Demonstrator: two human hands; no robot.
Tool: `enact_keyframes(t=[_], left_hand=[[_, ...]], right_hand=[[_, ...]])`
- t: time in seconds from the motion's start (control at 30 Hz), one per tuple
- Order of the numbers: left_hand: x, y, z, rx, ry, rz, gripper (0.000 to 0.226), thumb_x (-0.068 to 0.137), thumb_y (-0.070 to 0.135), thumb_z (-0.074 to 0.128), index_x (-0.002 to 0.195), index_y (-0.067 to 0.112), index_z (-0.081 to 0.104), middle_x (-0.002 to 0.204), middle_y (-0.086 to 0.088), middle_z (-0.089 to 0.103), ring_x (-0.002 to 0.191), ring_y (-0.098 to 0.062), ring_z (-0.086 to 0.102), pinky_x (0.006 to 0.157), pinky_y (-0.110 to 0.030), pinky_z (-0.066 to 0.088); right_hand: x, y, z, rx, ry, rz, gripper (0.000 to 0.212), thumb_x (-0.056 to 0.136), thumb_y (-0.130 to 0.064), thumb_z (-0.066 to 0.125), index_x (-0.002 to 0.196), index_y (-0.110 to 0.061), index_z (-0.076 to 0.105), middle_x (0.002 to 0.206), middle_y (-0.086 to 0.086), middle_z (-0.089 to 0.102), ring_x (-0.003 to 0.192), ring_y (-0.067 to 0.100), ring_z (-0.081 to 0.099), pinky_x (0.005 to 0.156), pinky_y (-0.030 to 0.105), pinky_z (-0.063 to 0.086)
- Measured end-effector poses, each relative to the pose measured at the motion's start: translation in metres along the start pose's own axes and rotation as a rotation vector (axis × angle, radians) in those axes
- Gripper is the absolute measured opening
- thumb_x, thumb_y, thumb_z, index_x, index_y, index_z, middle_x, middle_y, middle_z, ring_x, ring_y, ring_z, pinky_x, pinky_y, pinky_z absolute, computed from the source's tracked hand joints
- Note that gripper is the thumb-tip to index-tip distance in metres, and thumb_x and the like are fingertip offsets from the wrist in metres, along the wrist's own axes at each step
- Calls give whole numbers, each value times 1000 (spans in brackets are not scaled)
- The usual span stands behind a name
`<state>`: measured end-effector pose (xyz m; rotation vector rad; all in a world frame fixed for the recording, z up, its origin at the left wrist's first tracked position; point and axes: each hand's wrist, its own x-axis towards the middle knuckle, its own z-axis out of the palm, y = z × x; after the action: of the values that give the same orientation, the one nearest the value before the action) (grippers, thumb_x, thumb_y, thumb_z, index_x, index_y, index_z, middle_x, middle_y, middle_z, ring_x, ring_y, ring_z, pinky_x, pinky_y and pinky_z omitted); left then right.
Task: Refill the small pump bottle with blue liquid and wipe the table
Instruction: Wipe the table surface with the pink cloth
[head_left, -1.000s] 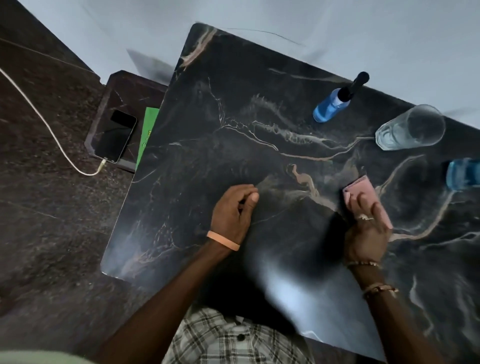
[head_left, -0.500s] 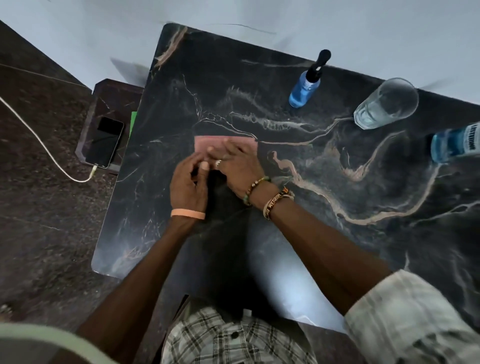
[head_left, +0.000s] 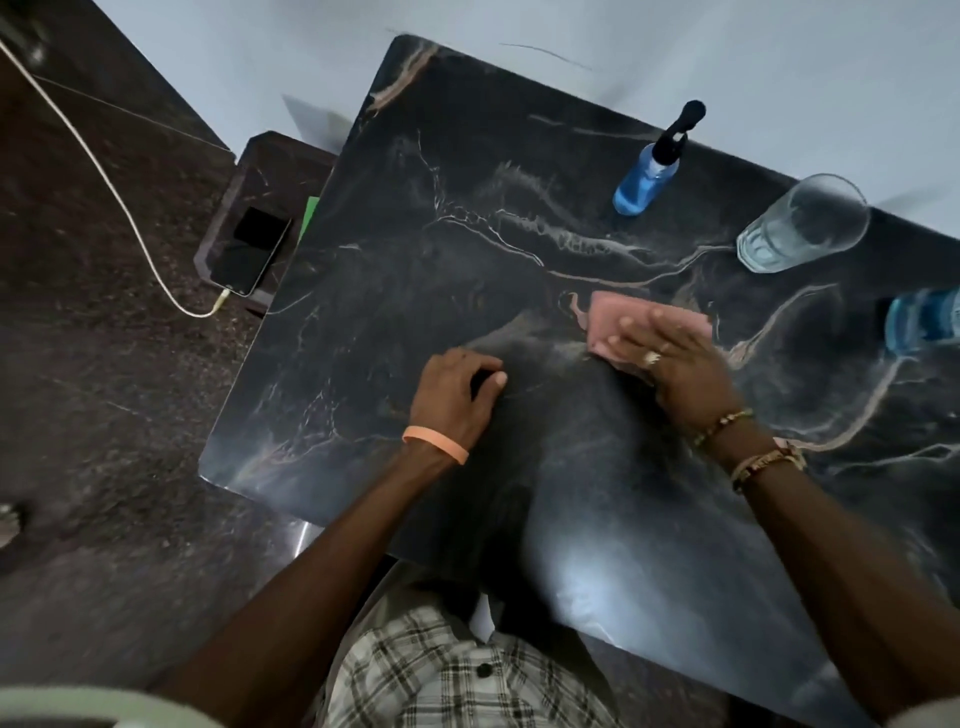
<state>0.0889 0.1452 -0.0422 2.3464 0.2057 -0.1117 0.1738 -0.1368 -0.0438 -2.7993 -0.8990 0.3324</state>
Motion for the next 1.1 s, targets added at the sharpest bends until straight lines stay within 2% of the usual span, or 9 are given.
enact_keyframes(t=[0.17,0.3,0.43,0.53,0.63,0.77,0.87,1.03,1.1], left_hand=[[-15,12,9,-21,-13,45,16,90,23,62,101,14,71,100,-1,69,96,-18,60,90,-35,43],[-32,23,21,-16,-38,38,16,89,18,64,102,11,71,100,-6,69,94,-22,61,87,-36,45],[-43,42,24,-187,11,-141,29,96,27,54,120,12,62,117,-1,62,105,-12,56,91,-23,40],[-46,62,24,-397,-63,-255,42,95,35,53,133,16,51,119,9,55,103,-2,53,90,-20,41],[-47,88,28,-596,-226,-259,49,88,29,65,132,14,51,120,6,58,106,-7,58,90,-25,50],[-50,121,39,-676,-186,-221,34,80,12,74,113,12,64,105,-6,69,98,-17,66,84,-36,56],[-50,143,39,-733,-103,-252,24,79,7,75,101,12,68,96,-5,71,87,-16,67,77,-37,58],[-53,175,35,-772,-121,-152,15,76,7,77,89,11,69,82,-1,74,76,-13,70,62,-25,56],[-53,185,34,-776,-141,-133,15,76,7,77,87,10,68,81,-3,74,76,-16,70,60,-24,55]], right_hand=[[-51,-41,15,-3,208,451,53,80,0,45,129,-13,61,132,14,59,117,48,53,93,55,46],[-67,-122,28,149,61,325,61,74,5,64,129,-22,62,133,5,60,117,35,57,99,45,46],[-63,-116,-5,827,-17,297,47,90,4,52,130,-19,59,122,0,65,111,14,60,97,22,44],[-70,-90,-31,1454,38,555,44,91,13,48,130,-6,56,124,14,63,113,23,59,100,36,47],[-86,-77,-41,1755,-58,636,42,90,6,51,129,-7,57,120,19,64,108,29,61,98,43,48],[-107,-68,-58,1739,-137,618,48,80,-20,74,125,-12,59,115,12,69,105,25,66,94,40,52],[-123,-59,-71,1520,-65,670,61,72,-12,83,126,-9,56,118,10,67,108,24,64,94,39,53],[-155,-38,-95,1400,102,722,24,83,-18,74,102,-6,68,100,11,71,88,20,68,72,29,55],[-166,-33,-106,1429,131,692,25,86,-21,70,104,-4,69,100,13,71,86,19,68,71,27,56]])
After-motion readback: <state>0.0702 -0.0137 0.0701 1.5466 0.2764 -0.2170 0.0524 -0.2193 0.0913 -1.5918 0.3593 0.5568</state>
